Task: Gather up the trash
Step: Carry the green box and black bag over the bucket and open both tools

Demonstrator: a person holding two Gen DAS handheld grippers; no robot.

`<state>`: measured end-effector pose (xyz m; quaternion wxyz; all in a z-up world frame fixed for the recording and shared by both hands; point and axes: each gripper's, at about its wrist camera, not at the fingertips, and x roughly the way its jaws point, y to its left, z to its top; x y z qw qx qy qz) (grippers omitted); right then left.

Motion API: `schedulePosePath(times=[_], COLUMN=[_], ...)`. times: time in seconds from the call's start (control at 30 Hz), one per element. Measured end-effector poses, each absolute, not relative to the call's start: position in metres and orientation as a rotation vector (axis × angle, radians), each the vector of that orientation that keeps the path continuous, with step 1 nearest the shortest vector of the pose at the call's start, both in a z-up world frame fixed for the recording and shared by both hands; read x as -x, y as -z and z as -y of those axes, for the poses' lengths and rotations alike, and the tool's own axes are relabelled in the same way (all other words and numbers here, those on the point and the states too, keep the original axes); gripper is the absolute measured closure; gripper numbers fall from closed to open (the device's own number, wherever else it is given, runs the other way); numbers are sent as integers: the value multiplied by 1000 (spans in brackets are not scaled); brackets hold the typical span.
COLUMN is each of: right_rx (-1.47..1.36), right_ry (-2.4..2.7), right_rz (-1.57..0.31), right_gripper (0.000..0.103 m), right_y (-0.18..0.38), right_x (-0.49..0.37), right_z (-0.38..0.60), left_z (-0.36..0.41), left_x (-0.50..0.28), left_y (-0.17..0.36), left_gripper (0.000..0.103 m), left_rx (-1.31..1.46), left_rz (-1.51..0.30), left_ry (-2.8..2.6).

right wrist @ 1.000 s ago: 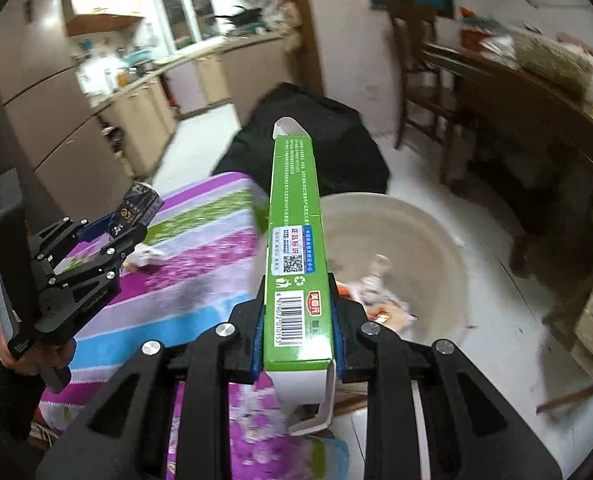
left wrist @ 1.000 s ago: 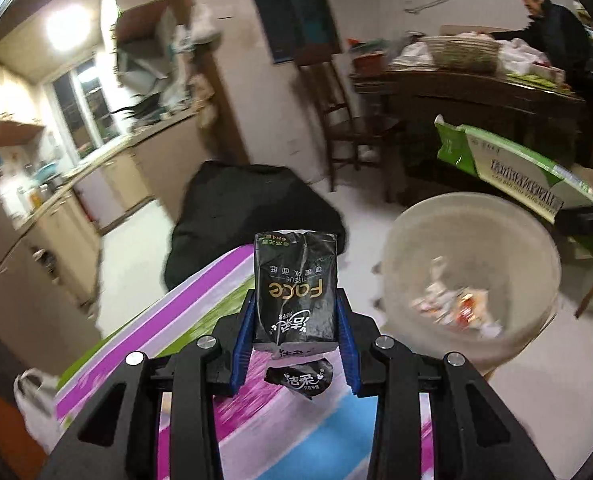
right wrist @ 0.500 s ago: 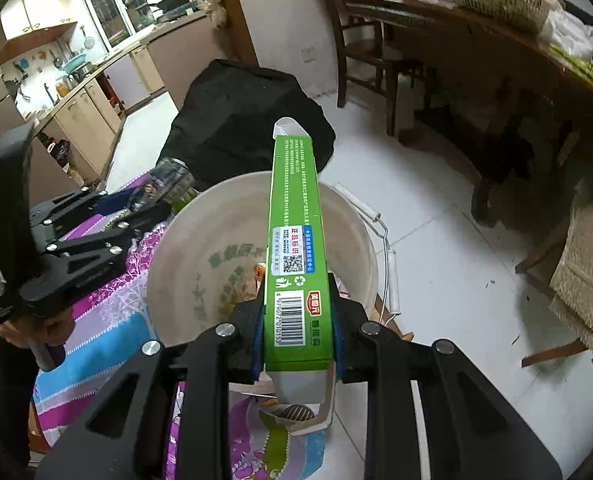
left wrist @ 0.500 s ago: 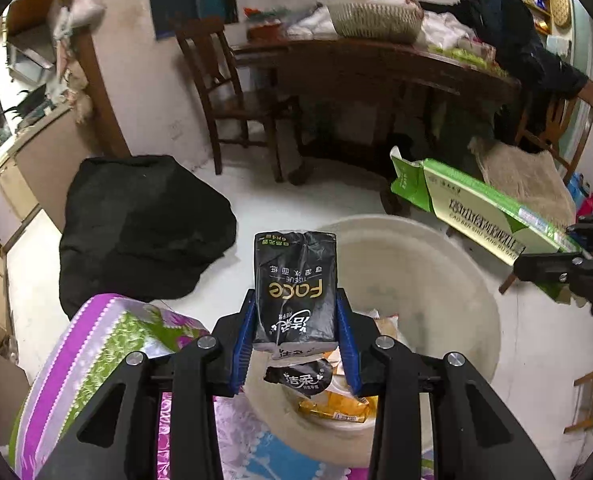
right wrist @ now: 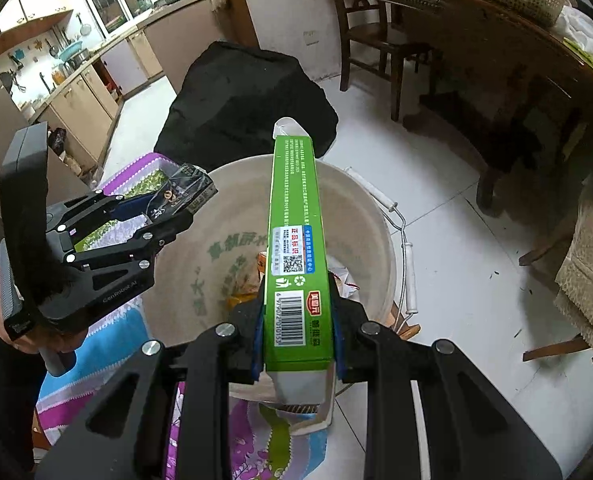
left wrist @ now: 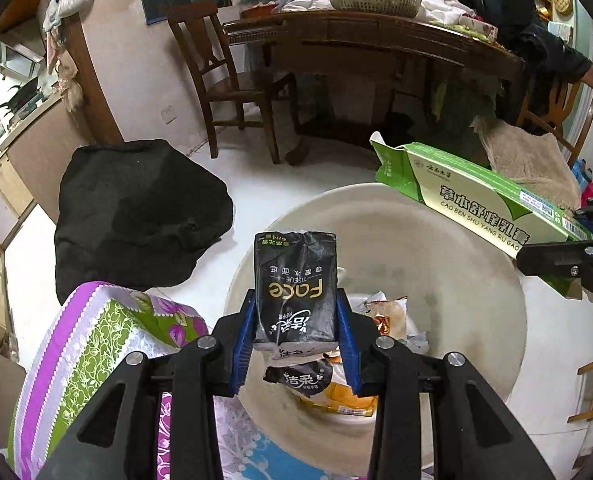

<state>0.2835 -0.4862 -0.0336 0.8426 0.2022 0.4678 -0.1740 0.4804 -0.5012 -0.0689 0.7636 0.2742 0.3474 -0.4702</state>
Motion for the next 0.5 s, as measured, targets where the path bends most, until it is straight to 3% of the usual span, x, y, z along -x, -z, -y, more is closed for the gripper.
schedulePosePath(times=[0.4, 0.43, 0.47, 0.5], right_rx=[-426, -419, -407, -402], right_ry=[348, 340, 348, 362], right_rz=[-1038, -1030, -1038, -1037], right_gripper=[79, 76, 60, 54], right_y=[44, 45, 47, 50], right_x=[-304, -304, -306, -305], right_z=[497, 498, 499, 500], left_z=[503, 504, 505, 505], left_x=[-490, -490, -490, -492], left_y=[84, 85, 86, 88], left_gripper=[64, 62, 60, 54], left_rx=[-619, -623, -630, -637], left_rz=[-777, -774, -769, -766], left_ry=[1016, 1014, 1009, 994])
